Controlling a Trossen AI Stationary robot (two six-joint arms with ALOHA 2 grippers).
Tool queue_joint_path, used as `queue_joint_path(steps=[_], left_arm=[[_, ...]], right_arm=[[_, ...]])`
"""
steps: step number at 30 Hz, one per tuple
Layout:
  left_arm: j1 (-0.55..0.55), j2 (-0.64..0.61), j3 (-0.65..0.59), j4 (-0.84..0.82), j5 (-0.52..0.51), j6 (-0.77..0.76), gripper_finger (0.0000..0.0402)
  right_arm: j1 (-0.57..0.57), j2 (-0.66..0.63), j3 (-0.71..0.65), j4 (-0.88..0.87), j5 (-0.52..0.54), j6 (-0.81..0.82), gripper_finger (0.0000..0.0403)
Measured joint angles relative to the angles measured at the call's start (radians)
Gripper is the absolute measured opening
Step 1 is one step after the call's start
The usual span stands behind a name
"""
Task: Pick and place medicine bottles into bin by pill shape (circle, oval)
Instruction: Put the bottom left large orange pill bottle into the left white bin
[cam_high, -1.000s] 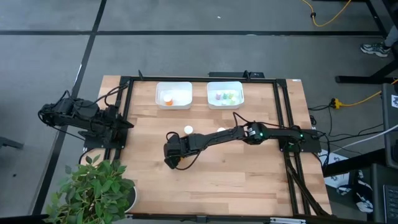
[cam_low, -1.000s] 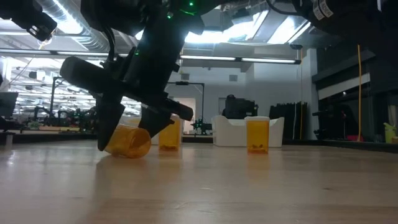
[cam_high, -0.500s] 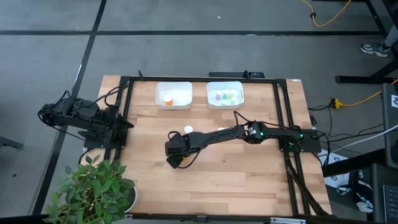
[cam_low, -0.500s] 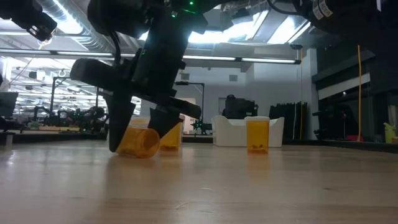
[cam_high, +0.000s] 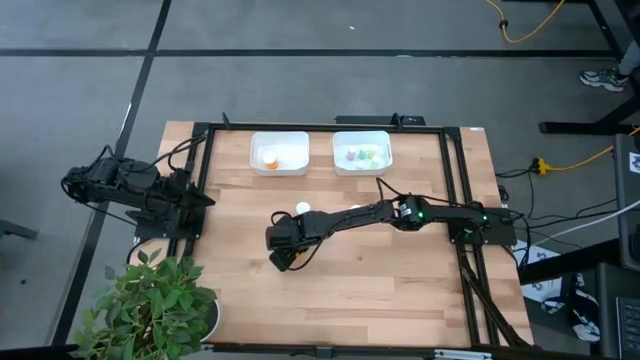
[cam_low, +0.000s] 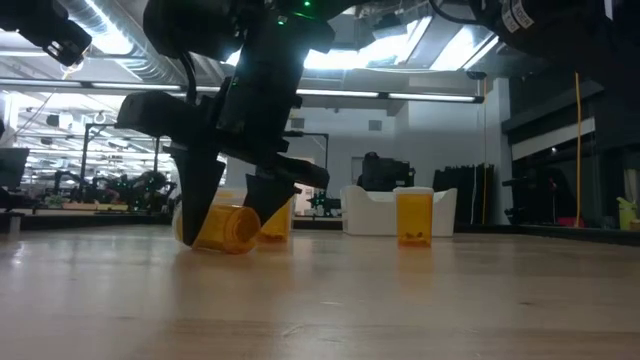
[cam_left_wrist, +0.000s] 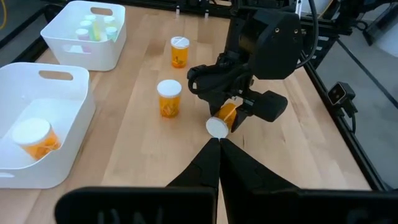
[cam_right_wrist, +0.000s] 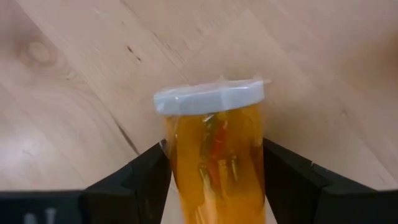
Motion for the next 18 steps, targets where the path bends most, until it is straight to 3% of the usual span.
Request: queue_joint_path(steps=[18], left_arm=[[0.0,0.0,0.0,0.0,0.0,0.0,0.0]], right_arm=[[-0.024,-0.011,-0.001,0.102,0.047,-0.133,0.0224]])
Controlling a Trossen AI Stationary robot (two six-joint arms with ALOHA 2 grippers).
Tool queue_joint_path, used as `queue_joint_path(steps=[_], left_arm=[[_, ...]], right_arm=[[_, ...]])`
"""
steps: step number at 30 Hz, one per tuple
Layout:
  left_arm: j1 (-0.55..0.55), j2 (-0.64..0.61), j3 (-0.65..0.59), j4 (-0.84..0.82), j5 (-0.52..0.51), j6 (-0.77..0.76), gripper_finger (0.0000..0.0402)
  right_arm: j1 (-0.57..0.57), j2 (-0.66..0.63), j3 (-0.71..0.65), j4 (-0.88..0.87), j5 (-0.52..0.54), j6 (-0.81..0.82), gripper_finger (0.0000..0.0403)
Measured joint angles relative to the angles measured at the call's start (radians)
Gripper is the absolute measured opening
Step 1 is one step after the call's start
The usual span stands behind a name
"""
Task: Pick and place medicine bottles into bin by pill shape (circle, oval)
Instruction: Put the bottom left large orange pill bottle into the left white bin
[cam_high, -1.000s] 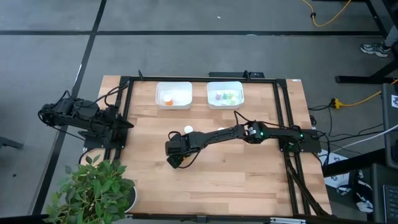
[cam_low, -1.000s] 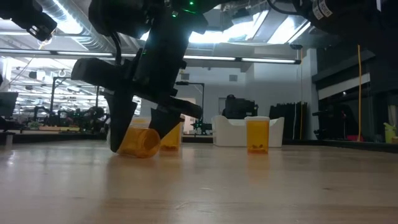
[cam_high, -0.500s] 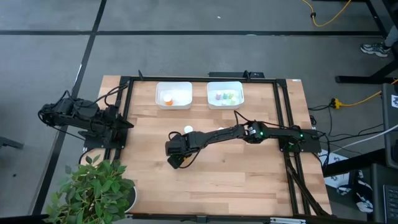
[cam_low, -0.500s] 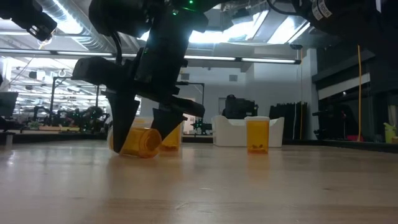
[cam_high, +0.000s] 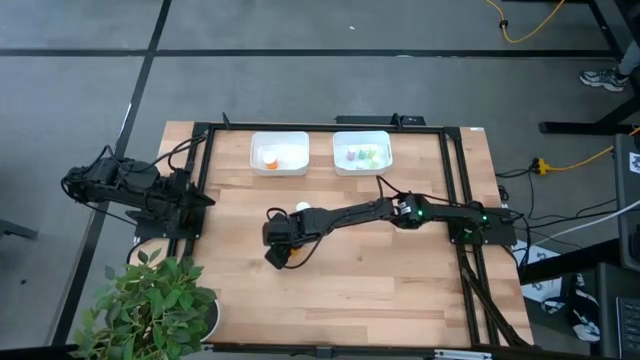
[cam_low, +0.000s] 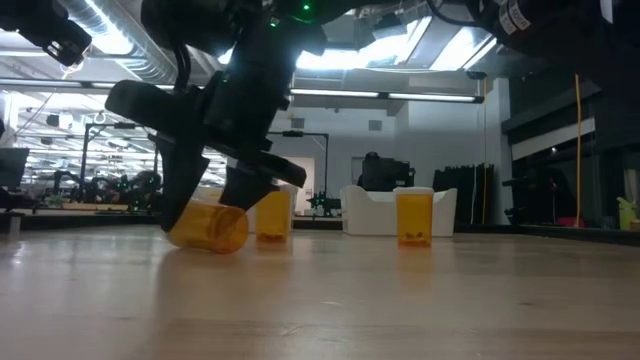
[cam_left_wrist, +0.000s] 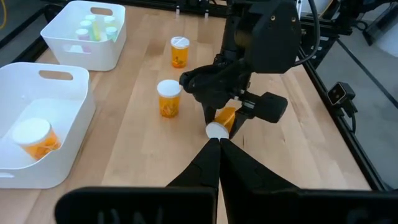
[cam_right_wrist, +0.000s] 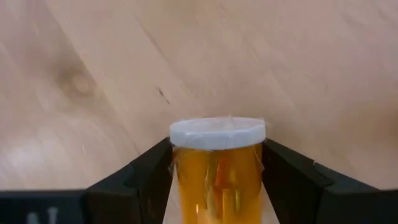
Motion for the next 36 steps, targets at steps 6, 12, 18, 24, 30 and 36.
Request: queue_joint_path(steps=[6,12,18,24,30,36], left_arm=[[0.0,0.0,0.0,0.0,0.0,0.0,0.0],[0.0,0.0,0.0,-0.001,0.0,-0.001,0.0],[0.0,0.0,0.0,-0.002,0.0,-0.001,0.0],[0.0,0.0,0.0,-0.002,0.0,-0.001,0.0],[0.0,0.0,0.0,-0.002,0.0,-0.001,0.0],[0.0,0.0,0.0,-0.003,0.0,-0.001,0.0]], right_arm=[[-0.004,0.0,0.0,0.009,0.002,0.001,0.0224],[-0.007,-0.002,-0.009,0.014,-0.005,0.052,0.025],[-0.008,-0.002,-0.009,0.033,-0.005,0.049,0.0299],[-0.008,-0.002,-0.009,0.09,0.009,0.022,0.0303],[-0.01,-0.002,-0.009,0.087,0.03,-0.024,0.0303],[-0.01,-0.002,-0.009,0.075,0.03,-0.056,0.0303]])
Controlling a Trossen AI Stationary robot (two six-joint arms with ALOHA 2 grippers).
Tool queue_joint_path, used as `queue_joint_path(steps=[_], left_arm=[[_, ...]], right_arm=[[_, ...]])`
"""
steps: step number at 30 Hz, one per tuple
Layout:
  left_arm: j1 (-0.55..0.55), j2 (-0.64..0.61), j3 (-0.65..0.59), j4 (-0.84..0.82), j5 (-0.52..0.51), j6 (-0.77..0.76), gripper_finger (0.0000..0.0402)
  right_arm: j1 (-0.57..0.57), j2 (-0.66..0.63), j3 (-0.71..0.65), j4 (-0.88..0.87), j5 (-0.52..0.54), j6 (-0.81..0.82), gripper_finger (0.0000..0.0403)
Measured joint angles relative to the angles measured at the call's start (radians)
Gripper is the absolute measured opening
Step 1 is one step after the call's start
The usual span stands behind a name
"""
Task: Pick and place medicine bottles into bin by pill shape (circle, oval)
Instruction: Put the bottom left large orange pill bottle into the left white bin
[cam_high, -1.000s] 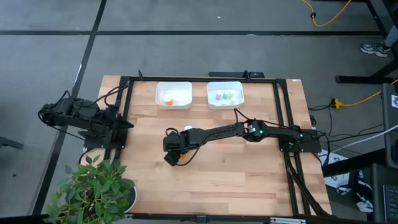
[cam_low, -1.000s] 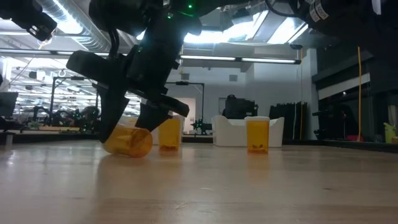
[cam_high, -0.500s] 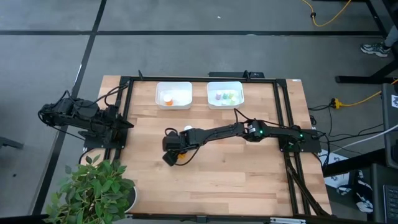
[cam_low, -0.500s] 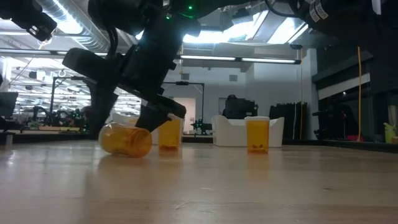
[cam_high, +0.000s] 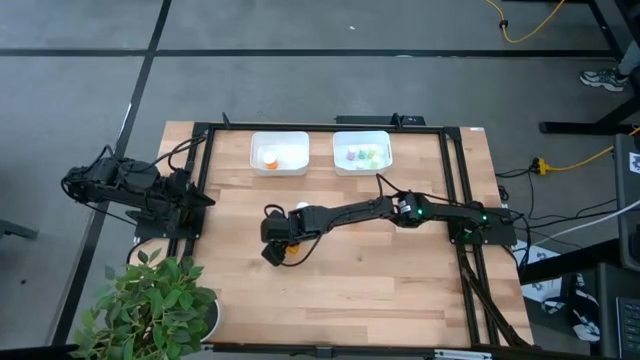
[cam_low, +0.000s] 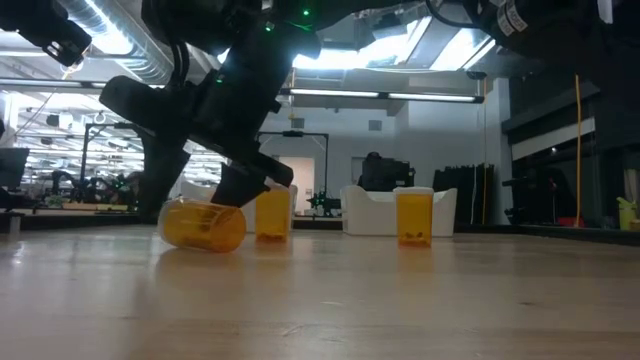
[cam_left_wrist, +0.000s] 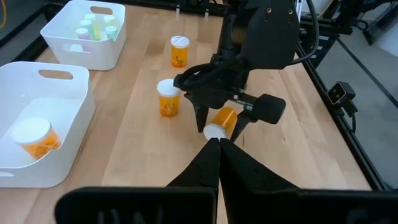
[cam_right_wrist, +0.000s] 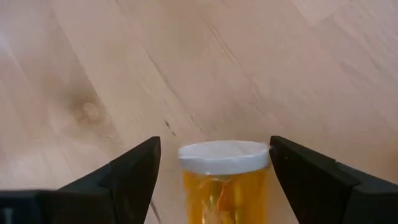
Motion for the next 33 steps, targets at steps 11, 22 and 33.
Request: queue_joint_path(steps=[11,22,33], left_arm=[[0.0,0.0,0.0,0.0,0.0,0.0,0.0],[0.0,0.0,0.0,0.0,0.0,0.0,0.0],[0.0,0.0,0.0,0.0,0.0,0.0,0.0]], right_arm=[[-0.004,-0.001,0.0,-0.021,0.008,-0.026,0.0269],[-0.004,-0.002,0.0,-0.022,-0.042,-0.025,0.0214],[-0.004,-0.018,0.004,0.037,-0.029,0.027,0.0214]])
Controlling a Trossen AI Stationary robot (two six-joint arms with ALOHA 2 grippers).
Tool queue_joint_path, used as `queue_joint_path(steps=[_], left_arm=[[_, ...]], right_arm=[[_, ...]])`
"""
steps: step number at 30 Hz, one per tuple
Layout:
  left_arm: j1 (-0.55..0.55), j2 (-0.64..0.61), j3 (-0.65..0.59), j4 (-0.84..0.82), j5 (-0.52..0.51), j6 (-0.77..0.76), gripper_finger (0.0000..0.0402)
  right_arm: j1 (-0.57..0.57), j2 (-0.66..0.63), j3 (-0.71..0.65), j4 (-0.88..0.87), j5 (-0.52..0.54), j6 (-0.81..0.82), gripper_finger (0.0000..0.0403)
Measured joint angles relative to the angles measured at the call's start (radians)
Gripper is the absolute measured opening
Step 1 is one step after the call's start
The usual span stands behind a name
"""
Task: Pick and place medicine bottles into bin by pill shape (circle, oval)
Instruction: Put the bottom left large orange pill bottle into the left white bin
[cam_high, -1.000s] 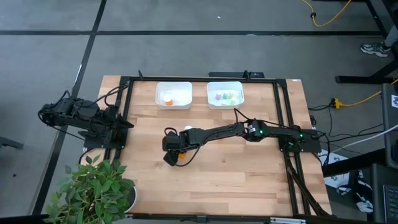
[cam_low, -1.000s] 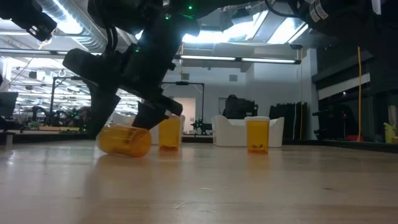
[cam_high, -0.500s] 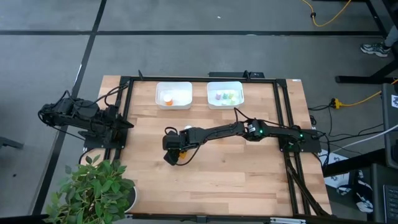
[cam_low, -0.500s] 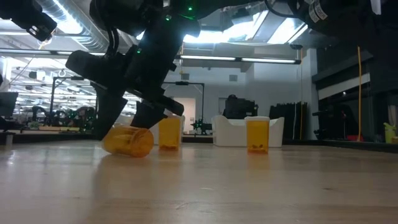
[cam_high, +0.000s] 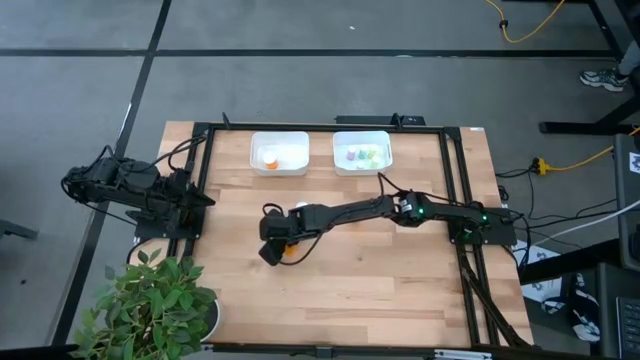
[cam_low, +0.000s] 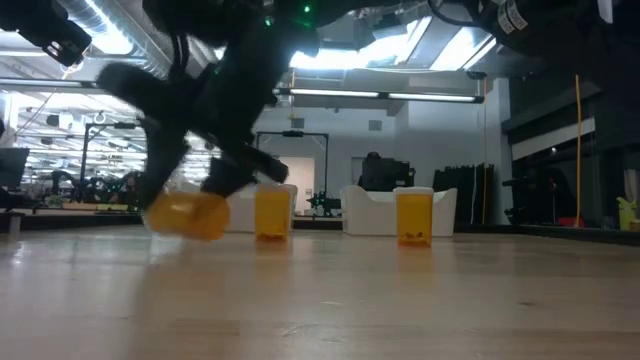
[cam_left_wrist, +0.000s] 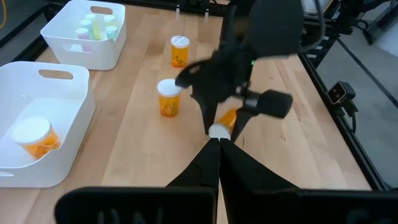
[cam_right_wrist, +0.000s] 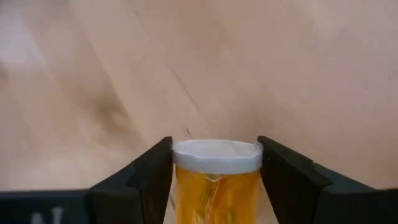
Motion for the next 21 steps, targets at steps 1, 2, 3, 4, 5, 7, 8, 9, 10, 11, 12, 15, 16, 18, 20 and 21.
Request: queue_joint_path(steps=[1,2,3,4,5,7,8,9,10,11,12,15,16,18,20,21], left_arm=[[0.0,0.0,0.0,0.0,0.0,0.0,0.0],[0.0,0.0,0.0,0.0,0.0,0.0,0.0],[0.0,0.0,0.0,0.0,0.0,0.0,0.0],[0.0,0.0,0.0,-0.001,0.0,0.0,0.0],[0.0,0.0,0.0,-0.001,0.0,0.0,0.0],[0.0,0.0,0.0,-0.002,0.0,0.0,0.0],[0.0,0.0,0.0,-0.001,0.0,0.0,0.0],[0.0,0.0,0.0,-0.002,0.0,0.0,0.0],[0.0,0.0,0.0,-0.002,0.0,0.0,0.0],[0.0,0.0,0.0,-0.001,0.0,0.0,0.0],[0.0,0.0,0.0,-0.002,0.0,0.0,0.0],[0.0,0.0,0.0,-0.005,0.0,0.0,0.0],[0.0,0.0,0.0,-0.005,0.0,0.0,0.0],[0.0,0.0,0.0,-0.008,0.0,0.0,0.0],[0.0,0.0,0.0,-0.009,0.0,0.0,0.0],[0.0,0.0,0.0,-0.009,0.0,0.0,0.0]], right_arm=[[0.0,-0.007,0.006,0.001,0.021,-0.005,0.0214],[0.001,-0.016,0.008,0.014,0.046,-0.018,0.0214],[0.003,-0.034,0.007,0.024,0.071,-0.024,0.0214],[0.007,-0.046,0.007,0.019,0.103,-0.028,0.0214],[0.009,-0.062,0.008,0.024,0.144,-0.034,0.0215],[0.018,-0.09,0.008,0.021,0.251,-0.057,0.0215],[0.022,-0.105,0.009,0.033,0.308,-0.072,0.0215],[0.029,-0.116,0.009,0.028,0.366,-0.086,0.0215],[0.035,-0.126,0.009,0.043,0.423,-0.106,0.0215],[0.04,-0.136,0.009,0.052,0.471,-0.127,0.0215],[0.046,-0.142,0.009,0.06,0.522,-0.144,0.0215],[0.058,-0.15,0.009,0.102,0.647,-0.182,0.0215],[0.063,-0.15,0.009,0.114,0.693,-0.185,0.0215],[0.074,-0.15,0.009,0.133,0.792,-0.177,0.0215],[0.089,-0.149,0.0,0.162,0.915,-0.144,0.0215],[0.098,-0.148,-0.007,0.166,0.974,-0.121,0.0215]])
